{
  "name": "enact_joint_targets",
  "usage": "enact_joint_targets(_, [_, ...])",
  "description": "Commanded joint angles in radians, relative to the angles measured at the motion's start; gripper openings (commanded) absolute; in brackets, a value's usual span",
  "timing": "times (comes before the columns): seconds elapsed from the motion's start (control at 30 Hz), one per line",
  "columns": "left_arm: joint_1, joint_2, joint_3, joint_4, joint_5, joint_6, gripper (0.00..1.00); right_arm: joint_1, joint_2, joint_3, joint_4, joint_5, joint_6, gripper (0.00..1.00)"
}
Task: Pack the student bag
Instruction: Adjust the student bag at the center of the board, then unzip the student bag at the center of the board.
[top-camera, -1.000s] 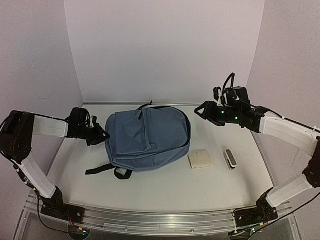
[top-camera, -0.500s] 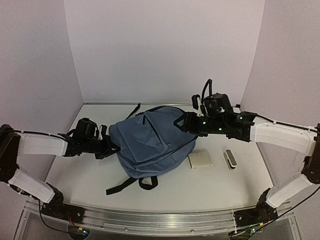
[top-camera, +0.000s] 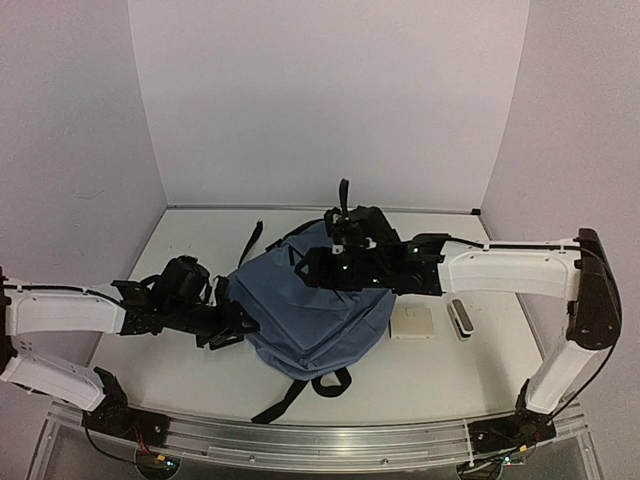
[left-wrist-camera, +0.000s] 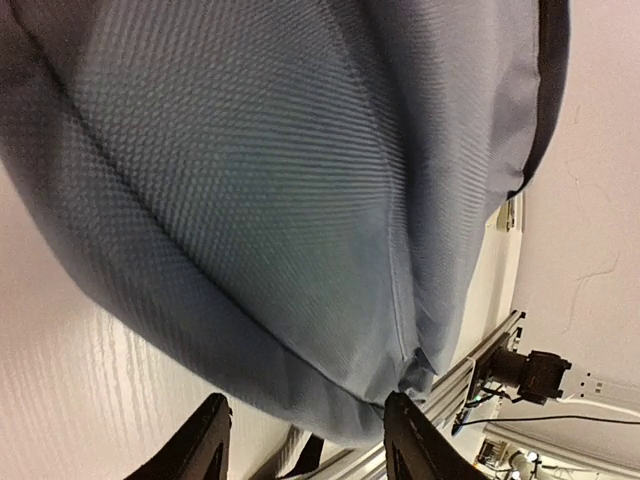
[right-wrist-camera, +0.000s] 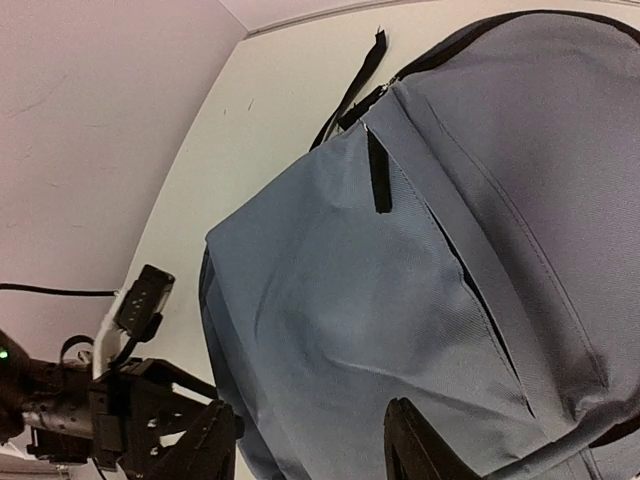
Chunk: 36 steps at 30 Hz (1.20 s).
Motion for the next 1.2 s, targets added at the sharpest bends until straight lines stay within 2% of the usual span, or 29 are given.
enact_joint_targets(0.0, [0.016, -0.133, 0.213, -0.311, -0.11, 0.098, 0.63, 0.022, 0.075, 0.101, -0.021, 0.071, 0.0, 0.5])
enact_joint_targets(0.1, [0.089, -0.152, 0.345, -0.455, -0.107, 0.201, 0.76, 0.024, 0.137, 0.173, -0.076, 0.113, -0.024, 0.49])
enact_joint_targets(0.17, [0.183, -0.124, 0.428, -0.499, -0.025, 0.294, 0.8, 0.025, 0.18, 0.219, -0.108, 0.133, -0.047, 0.48])
enact_joint_targets(0.27, [0.284, -0.014, 0.57, -0.573, 0.085, 0.449, 0.83, 0.025, 0.243, 0.286, -0.15, 0.157, -0.07, 0.48])
enact_joint_targets(0.37, [0.302, 0.145, 0.728, -0.641, 0.098, 0.607, 0.84, 0.025, 0.298, 0.366, -0.196, 0.192, -0.079, 0.47])
enact_joint_targets(0.47, [0.315, 0.26, 0.806, -0.631, 0.139, 0.694, 0.82, 0.024, 0.347, 0.422, -0.231, 0.232, -0.078, 0.45])
enact_joint_targets(0.73, [0.343, 0.373, 0.852, -0.478, 0.15, 0.764, 0.82, 0.001, 0.465, 0.543, -0.303, 0.296, -0.069, 0.43])
enact_joint_targets(0.97, [0.345, 0.421, 0.805, -0.403, 0.215, 0.845, 0.82, -0.025, 0.511, 0.613, -0.332, 0.342, -0.092, 0.41])
enact_joint_targets(1.17, [0.345, 0.457, 0.767, -0.363, 0.274, 0.848, 0.81, -0.04, 0.556, 0.668, -0.34, 0.339, -0.126, 0.41])
